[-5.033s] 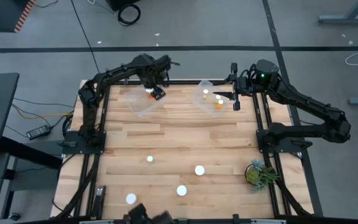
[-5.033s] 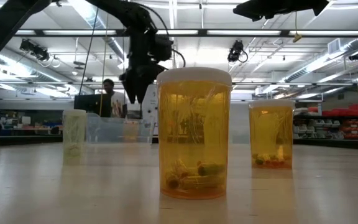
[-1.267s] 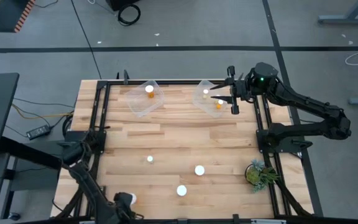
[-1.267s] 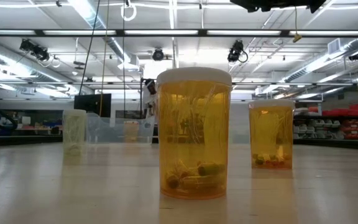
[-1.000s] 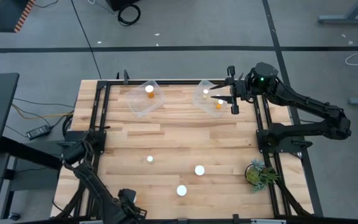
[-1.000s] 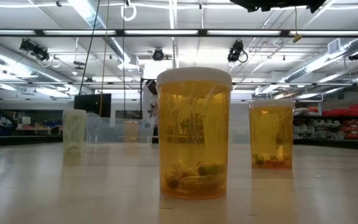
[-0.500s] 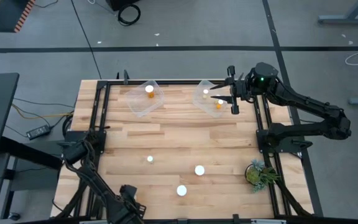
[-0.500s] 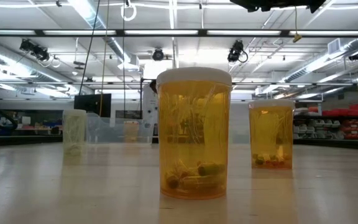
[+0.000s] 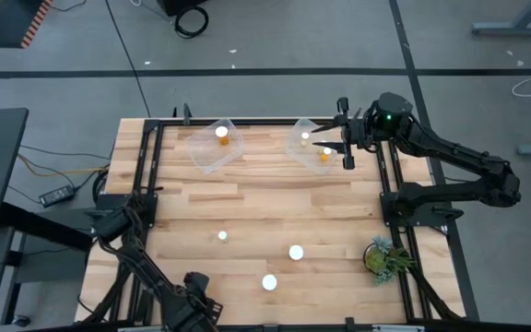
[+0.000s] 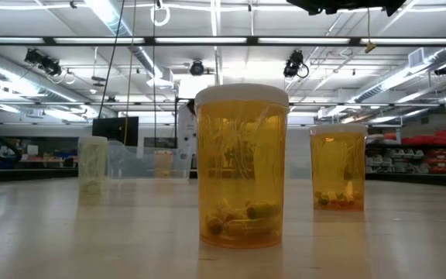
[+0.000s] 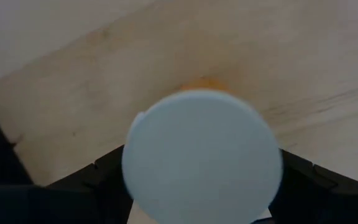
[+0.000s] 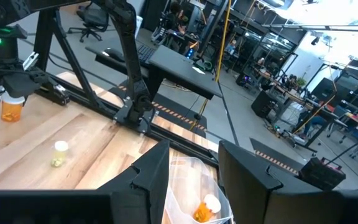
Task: Pick and place medicine bottles into bin by pill shape (circle, oval)
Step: Put the large orange pill bottle into the left transparent bin, then put the small yellow pill bottle into the right transparent bin
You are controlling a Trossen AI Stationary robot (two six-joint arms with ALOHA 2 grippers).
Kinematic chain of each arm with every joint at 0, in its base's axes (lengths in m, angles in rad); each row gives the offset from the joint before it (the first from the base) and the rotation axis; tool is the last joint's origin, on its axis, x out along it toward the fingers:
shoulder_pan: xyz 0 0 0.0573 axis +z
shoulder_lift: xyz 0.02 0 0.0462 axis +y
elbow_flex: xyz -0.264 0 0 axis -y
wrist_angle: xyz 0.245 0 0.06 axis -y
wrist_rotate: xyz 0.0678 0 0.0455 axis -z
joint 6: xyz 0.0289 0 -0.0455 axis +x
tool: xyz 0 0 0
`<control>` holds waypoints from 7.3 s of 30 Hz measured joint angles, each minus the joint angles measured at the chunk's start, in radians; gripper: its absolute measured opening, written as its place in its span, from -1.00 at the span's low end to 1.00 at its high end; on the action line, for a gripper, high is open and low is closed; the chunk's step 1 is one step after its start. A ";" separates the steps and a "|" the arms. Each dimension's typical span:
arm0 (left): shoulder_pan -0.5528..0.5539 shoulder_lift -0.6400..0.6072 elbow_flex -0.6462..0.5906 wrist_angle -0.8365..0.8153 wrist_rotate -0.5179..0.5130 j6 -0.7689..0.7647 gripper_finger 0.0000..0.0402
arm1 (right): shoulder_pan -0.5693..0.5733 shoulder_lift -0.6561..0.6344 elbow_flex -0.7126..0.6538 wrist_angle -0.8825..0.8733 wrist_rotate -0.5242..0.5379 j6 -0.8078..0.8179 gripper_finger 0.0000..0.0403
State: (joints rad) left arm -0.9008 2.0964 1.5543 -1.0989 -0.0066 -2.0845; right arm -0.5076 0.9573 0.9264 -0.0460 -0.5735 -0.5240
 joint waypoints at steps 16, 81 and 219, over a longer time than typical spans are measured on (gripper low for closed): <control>0.073 0.000 0.000 0.003 -0.042 0.156 0.46 | 0.000 0.000 0.000 0.000 0.000 0.000 -0.27; 0.951 -0.241 0.000 -0.218 -0.145 1.706 -0.05 | 0.000 0.000 0.000 -0.014 0.041 -0.001 -0.27; 1.574 -0.323 -0.161 0.050 -0.206 2.129 0.39 | -0.001 0.000 0.000 -0.015 0.041 -0.018 -0.27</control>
State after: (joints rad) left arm 0.6730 1.7729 1.3933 -1.0487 -0.2127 0.0441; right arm -0.5081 0.9573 0.9264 -0.0607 -0.5327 -0.5423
